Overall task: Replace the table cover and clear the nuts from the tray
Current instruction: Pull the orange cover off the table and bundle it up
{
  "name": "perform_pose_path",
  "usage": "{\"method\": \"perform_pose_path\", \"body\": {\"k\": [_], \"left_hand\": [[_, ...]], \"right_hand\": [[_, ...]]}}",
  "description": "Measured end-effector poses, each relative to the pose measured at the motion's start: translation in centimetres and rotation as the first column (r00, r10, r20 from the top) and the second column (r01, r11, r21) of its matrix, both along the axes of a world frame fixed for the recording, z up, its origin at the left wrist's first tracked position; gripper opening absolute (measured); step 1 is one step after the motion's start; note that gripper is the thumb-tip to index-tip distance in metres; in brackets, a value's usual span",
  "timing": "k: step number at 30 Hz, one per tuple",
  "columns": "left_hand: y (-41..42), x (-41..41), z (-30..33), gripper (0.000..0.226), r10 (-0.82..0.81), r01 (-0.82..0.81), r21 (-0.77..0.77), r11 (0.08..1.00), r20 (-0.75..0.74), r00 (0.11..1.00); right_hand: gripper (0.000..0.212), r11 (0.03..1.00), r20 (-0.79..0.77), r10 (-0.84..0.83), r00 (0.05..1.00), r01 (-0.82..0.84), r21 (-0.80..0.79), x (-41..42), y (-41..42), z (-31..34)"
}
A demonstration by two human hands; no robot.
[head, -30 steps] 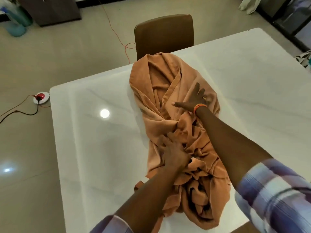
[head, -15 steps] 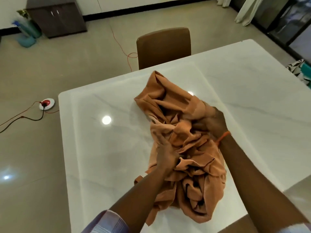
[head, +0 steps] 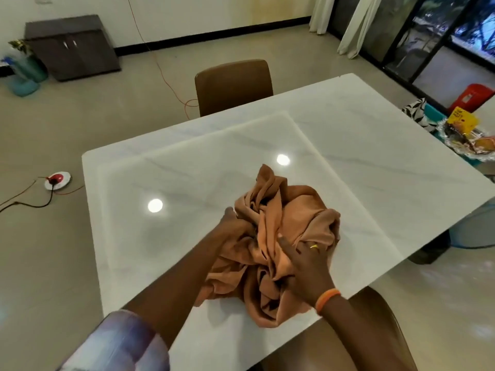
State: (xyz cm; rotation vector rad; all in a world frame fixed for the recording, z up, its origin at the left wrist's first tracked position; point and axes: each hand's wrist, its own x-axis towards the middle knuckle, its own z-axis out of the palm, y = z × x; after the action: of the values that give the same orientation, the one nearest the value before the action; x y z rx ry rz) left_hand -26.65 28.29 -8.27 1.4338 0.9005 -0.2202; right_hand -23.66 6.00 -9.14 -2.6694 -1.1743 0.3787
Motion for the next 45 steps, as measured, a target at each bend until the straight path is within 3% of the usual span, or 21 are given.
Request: {"method": "perform_pose_path", "body": {"k": [2,4,7,9,10,12,15,16,18,19,21,23,25,27,30,33,34,35,38,42,45], "left_hand": [[-0.4,0.1,1.4,0.077,-0.002,-0.034,0.213,0.977,0.164,0.986],[-1.8,0.2,2.1,0.064,-0.163,0.019,0.395,0.919,0.333,0.929],[-4.3,-0.4,0.0,0.098,-0.486,0.413,0.573,0.707,-0.03,0.874],[-5.1,-1.2,-1.4,0.115,-0.436,0.436,0.499,0.749,-0.124,0.891],[-5.2,-1.5,-2.0,0.117,-0.384,0.369,0.499,0.784,-0.078,0.92],[-5.3,-1.8,-2.8,0.115,-0.338,0.288,0.515,0.807,0.004,0.941],[-5.1,-2.6,-3.4,0.104,-0.312,0.213,0.532,0.82,0.103,0.944],[-5.4,-3.1,-3.7,0.097,-0.302,0.175,0.558,0.811,0.144,0.942],[-6.1,-4.1,-3.9,0.078,-0.264,0.092,0.6,0.795,0.205,0.942],[-6.3,-4.4,-3.8,0.07,-0.239,0.061,0.604,0.795,0.218,0.946],[-6.6,-4.7,-3.7,0.062,-0.173,0.012,0.589,0.808,0.218,0.96],[-6.7,-4.7,-3.4,0.057,-0.101,-0.059,0.554,0.83,0.254,0.962],[-6.6,-5.0,-3.1,0.053,-0.029,-0.137,0.509,0.85,0.304,0.952],[-6.2,-5.7,-2.5,0.06,0.028,-0.151,0.433,0.888,0.276,0.961],[-4.4,-7.8,-2.0,0.077,-0.092,0.035,0.356,0.934,0.145,0.985],[-1.8,-10.5,-2.5,0.09,-0.291,0.185,0.664,0.725,0.051,0.955],[-1.2,-11.5,-3.0,0.091,-0.238,0.174,0.728,0.663,-0.015,0.971],[-0.9,-12.4,-3.2,0.092,-0.105,0.141,0.712,0.688,-0.095,0.99],[-0.8,-13.9,-4.0,0.1,0.253,-0.161,0.33,0.93,-0.258,0.933],[-2.1,-12.2,-2.6,0.132,0.249,-0.26,-0.116,0.959,-0.101,0.963],[-4.8,-9.9,-1.0,0.14,0.21,-0.201,0.079,0.976,-0.133,0.969]], "right_hand": [[0.083,0.994,0.188,0.033,0.982,-0.013,-0.106,-2.2,0.8,-0.7],[0.081,0.988,0.258,0.067,0.964,-0.029,-0.15,-3.9,1.9,-1.0],[0.089,0.951,0.183,0.192,0.964,-0.137,-0.276,-6.0,2.9,-0.8],[0.072,0.943,0.154,0.292,0.944,-0.257,-0.211,-5.7,2.3,0.5],[0.054,0.958,0.14,0.288,0.947,-0.283,-0.05,-4.8,1.8,1.3],[0.026,0.947,-0.077,0.094,0.993,-0.065,0.315,-2.2,1.2,3.8],[0.034,0.64,-0.227,-0.414,0.881,0.459,0.616,3.3,0.7,5.1],[0.048,0.627,-0.212,-0.504,0.837,0.523,0.577,5.1,1.1,5.2],[0.099,0.768,-0.283,-0.512,0.811,0.58,0.272,8.3,2.4,4.9],[0.108,0.838,-0.331,-0.471,0.818,0.532,0.122,9.6,3.2,4.2],[0.073,0.953,-0.346,-0.283,0.895,0.303,0.005,9.8,5.0,3.9],[0.034,0.967,-0.197,-0.144,0.97,0.18,0.183,7.7,6.6,4.4],[0.021,0.86,-0.219,-0.135,0.966,0.224,0.458,4.4,7.1,5.8],[0.044,0.844,-0.281,-0.096,0.955,0.228,0.486,1.0,5.9,6.8],[0.075,0.962,-0.248,-0.1,0.964,0.157,0.224,-3.8,3.2,4.1],[0.061,0.991,-0.004,-0.132,0.991,0.132,-0.032,-7.3,1.9,0.6],[0.054,0.99,0.112,-0.107,0.988,0.116,-0.081,-8.0,1.9,-0.1],[0.052,0.99,0.195,-0.076,0.978,0.097,-0.099,-8.5,2.1,-0.2],[0.046,0.998,0.324,0.056,0.944,-0.057,-0.007,-9.2,2.9,-0.2],[0.047,0.946,0.145,0.324,0.935,-0.324,-0.025,-9.7,4.0,-2.0],[0.054,0.918,-0.012,0.362,0.932,-0.359,-0.169,-10.9,4.7,-1.5]]}}
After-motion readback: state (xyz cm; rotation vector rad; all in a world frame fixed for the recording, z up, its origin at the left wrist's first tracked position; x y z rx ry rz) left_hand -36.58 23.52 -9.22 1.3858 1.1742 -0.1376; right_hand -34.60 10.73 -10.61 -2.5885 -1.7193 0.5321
